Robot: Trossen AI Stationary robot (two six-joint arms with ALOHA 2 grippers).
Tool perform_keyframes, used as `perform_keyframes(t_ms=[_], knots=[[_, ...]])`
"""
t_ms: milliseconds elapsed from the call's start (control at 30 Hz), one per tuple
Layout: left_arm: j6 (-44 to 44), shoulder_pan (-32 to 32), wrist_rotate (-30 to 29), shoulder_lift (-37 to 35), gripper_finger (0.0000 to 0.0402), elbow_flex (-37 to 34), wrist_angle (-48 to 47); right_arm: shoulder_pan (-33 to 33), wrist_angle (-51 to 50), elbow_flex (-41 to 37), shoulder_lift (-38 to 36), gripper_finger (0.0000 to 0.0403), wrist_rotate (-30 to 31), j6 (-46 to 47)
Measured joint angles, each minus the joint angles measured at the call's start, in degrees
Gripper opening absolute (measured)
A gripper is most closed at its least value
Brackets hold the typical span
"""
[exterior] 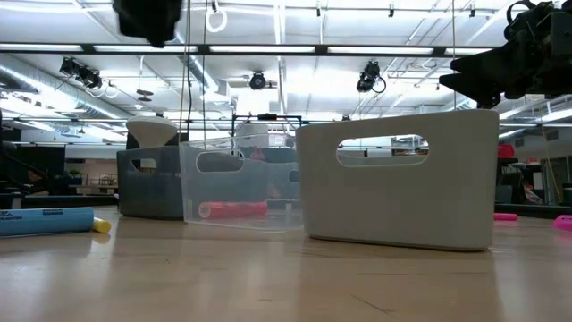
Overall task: Pick & Place Markers
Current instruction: Put the bottom blue highlighter into the transparent bin
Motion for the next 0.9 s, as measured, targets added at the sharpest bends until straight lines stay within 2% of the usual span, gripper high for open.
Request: perform_keyframes(t_ms=[433,900], knots=[[-15.3,-4.26,-1.87,-3.67,0.0197,-12.52,1.84,0.01,0.0,0.02,0.0,0.0229,0.01,0.0],[-19.35,-5.35,-4.65,-3.27,0.0197,-13.22,2.16,0.01,0.0,0.0,0.0,0.0229,0.0,0.0]])
